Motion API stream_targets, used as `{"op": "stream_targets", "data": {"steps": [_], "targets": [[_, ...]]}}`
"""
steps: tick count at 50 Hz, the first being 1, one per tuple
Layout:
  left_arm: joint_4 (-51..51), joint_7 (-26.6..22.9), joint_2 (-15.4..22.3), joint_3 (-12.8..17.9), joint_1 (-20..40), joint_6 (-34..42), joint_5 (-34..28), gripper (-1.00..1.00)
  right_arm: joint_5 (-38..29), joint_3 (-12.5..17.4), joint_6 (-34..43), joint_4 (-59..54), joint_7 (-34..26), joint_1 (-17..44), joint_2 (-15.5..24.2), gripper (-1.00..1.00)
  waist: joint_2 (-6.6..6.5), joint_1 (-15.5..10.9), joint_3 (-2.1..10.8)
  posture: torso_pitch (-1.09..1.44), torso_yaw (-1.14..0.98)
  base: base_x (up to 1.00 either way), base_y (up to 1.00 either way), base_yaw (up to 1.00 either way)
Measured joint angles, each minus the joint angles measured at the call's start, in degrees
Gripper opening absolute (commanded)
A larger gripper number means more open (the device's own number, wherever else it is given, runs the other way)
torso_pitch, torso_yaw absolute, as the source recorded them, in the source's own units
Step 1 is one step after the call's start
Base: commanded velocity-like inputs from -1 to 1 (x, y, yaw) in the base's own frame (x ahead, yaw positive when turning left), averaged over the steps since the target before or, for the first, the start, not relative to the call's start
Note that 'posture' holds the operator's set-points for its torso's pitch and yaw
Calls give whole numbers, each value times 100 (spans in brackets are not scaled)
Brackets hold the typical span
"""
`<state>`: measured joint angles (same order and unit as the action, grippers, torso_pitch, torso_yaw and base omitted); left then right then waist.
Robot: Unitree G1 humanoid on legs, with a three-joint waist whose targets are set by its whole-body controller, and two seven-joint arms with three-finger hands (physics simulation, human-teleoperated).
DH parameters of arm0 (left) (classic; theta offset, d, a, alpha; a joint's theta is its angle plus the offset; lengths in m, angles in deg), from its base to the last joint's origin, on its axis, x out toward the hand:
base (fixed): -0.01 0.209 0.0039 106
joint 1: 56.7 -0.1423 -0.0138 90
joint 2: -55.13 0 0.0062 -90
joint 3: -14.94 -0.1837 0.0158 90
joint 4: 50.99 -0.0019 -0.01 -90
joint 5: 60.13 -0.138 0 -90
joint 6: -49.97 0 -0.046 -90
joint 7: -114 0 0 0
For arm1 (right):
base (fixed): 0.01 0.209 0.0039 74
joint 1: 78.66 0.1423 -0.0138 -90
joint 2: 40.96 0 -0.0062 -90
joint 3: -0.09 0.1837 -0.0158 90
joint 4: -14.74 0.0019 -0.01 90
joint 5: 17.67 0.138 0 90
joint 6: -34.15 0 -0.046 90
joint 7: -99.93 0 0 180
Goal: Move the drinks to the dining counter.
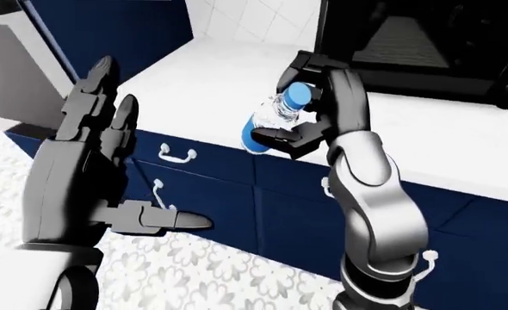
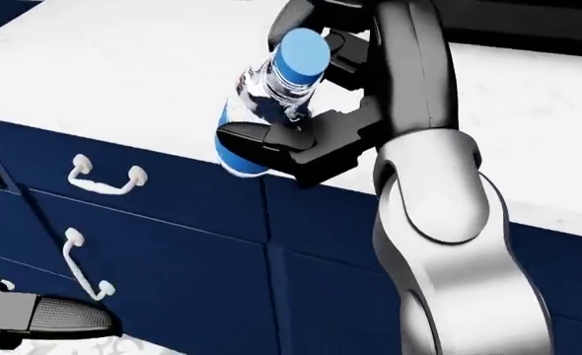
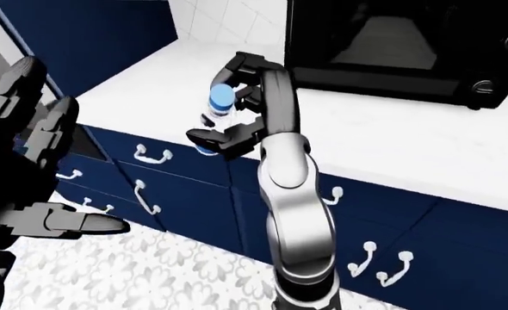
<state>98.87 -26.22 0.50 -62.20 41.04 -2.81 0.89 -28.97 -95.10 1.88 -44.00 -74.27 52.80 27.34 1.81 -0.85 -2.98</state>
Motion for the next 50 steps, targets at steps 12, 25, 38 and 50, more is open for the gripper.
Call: {"op": "stream_targets", "data": {"steps": [12,25,38,50], "targets": [[1,-20,32,74,-7,-70,-22,100,-35,-22,-194,-157,59,-71,-65,-100,-792,-26,-40,0,0,0,0,100],[-53,-43,-13,-7,-49,-48,-179,100,24,-125,-342,-170,47,-159,-100,-100,-222,-78,-73,0,0,0,0,100],[9,20,35,-135,88,-38,-93,100,-65,-34,-247,-112,63,-201,-34,-100,-512,19,-42,0,0,0,0,100],[-45,3,-41,-134,27,0,-187,100,123,-88,-307,-285,-7,-314,-123,-100,-501,-193,-8,0,0,0,0,100]]}}
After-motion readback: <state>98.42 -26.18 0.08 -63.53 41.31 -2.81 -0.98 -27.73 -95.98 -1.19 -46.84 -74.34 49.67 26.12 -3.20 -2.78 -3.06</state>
